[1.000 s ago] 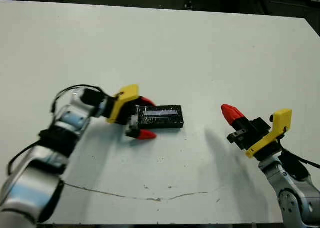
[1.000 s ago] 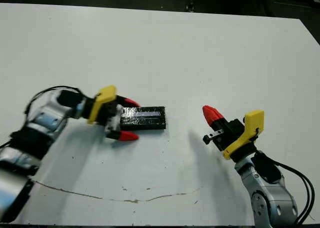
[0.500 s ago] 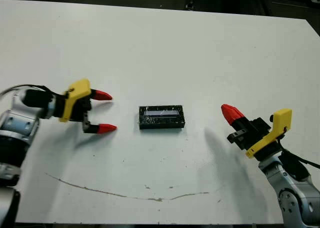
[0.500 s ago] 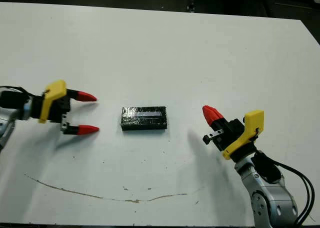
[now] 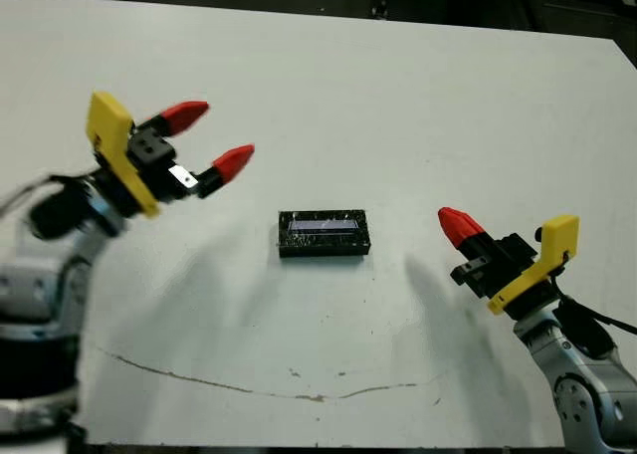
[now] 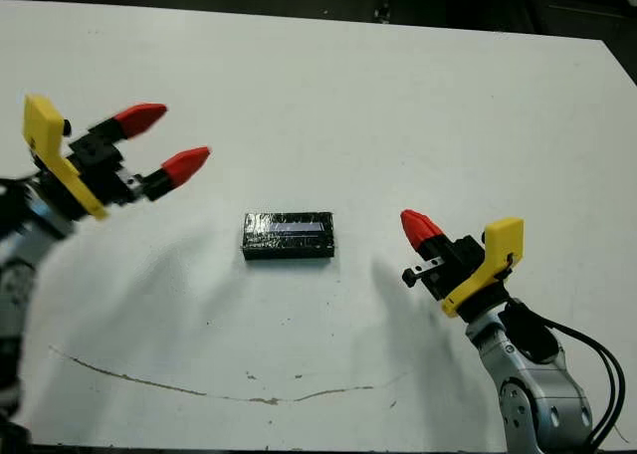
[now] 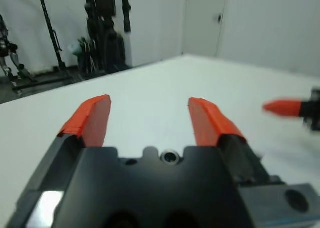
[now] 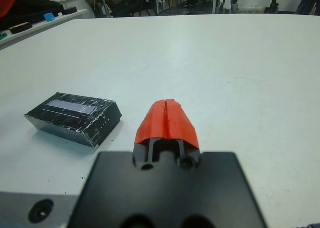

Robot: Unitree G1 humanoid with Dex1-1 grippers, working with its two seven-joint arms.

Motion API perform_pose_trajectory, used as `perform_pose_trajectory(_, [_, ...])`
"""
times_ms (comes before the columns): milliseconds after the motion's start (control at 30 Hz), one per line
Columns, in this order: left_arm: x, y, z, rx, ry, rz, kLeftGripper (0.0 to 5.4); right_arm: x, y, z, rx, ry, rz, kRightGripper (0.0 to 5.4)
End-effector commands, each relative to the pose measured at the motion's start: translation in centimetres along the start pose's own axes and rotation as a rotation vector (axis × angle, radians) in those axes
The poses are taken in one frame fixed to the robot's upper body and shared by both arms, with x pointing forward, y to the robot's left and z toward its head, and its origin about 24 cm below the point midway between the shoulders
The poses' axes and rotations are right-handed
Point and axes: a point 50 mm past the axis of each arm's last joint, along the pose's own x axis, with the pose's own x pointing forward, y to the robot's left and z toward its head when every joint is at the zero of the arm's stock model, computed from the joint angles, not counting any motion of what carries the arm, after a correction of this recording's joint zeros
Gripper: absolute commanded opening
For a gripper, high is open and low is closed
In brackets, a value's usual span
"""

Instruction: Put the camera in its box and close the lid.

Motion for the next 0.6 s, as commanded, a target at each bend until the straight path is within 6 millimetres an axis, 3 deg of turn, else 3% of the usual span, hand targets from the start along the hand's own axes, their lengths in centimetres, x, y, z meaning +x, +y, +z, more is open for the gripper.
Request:
perform_pose_trajectory(33, [1.2, -2.5, -1.2, -0.080, -0.003, -0.018, 3.35, -0.2, -0.4, 0.1, -0.016, 0.021, -0.013, 0.00])
perform_pose_trajectory(233, [3.3, -5.6, -3.4, -0.154, 0.058, 0.023, 2.49, -0.3, -0.5, 0.0, -0.008, 0.012, -0.028, 0.00])
perform_pose_trajectory(600, [3.9, -7.6, -7.7, -0.223, 0.258, 0.087, 0.80, -0.5, -0.6, -0.2, 0.013, 0.015, -0.043, 0.00])
